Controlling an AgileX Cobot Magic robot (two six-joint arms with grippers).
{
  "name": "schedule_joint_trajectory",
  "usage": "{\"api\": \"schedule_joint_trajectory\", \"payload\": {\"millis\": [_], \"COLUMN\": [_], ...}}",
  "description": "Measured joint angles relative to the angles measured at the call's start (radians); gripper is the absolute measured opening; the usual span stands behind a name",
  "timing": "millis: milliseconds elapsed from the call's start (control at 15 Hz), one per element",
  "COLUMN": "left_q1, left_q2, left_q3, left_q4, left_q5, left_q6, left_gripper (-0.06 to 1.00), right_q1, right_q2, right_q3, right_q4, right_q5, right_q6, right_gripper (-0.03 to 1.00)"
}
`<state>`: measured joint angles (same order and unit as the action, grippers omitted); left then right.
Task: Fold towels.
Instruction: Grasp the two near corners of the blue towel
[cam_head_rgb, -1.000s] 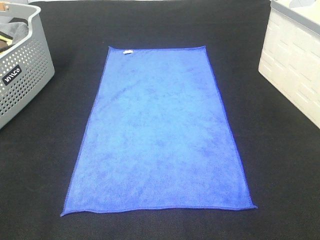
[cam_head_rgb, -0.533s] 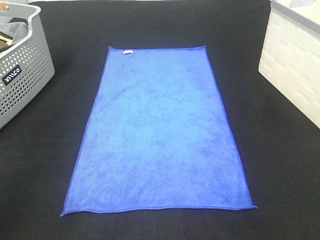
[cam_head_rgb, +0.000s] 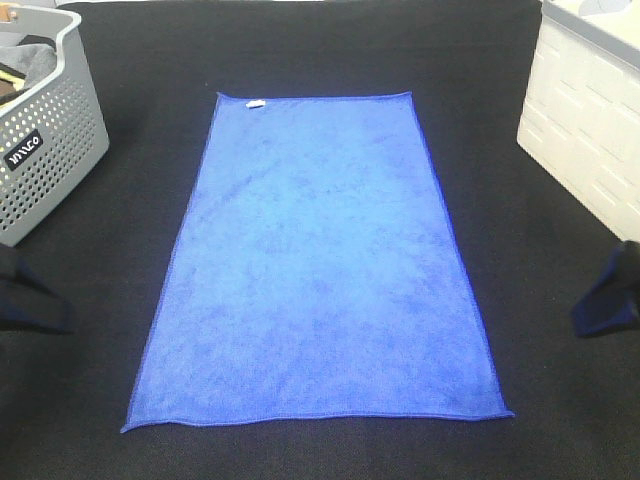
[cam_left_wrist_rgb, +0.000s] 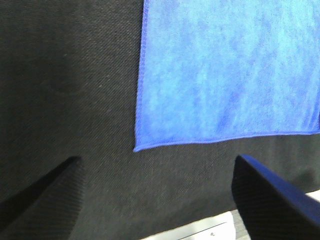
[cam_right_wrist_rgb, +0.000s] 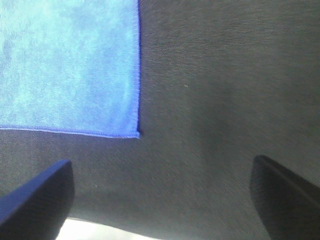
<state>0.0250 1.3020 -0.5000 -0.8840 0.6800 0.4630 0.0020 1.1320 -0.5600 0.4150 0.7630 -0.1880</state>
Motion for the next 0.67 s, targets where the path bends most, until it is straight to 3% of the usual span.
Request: {"api": "schedule_joint_trajectory", "payload": {"millis": [267,400,667], "left_q1": [0.0,0.0,0.0], "left_q2": [0.199,0.319,0.469], "left_q3": [0.001,-0.001,0.0], "left_q4": [-0.286,-0.413,-0.583], "left_q5": [-0.033,-0.035,-0.038], "left_q6": [0.28,0.426,0.624], "left_gripper": [0.77,0.77,0.77], "right_q1": [0.0,0.0,0.0], "right_q2": [0.233,0.355,0.517], "right_q3": [0.0,0.0,-0.002], "right_q4": [0.18,0.37,0.62], "right_q5": [-0.105,-0.128,-0.157], "right_q6": [-0.197,-0.363,-0.63], "right_gripper": [0.89,0.89,0.89]}}
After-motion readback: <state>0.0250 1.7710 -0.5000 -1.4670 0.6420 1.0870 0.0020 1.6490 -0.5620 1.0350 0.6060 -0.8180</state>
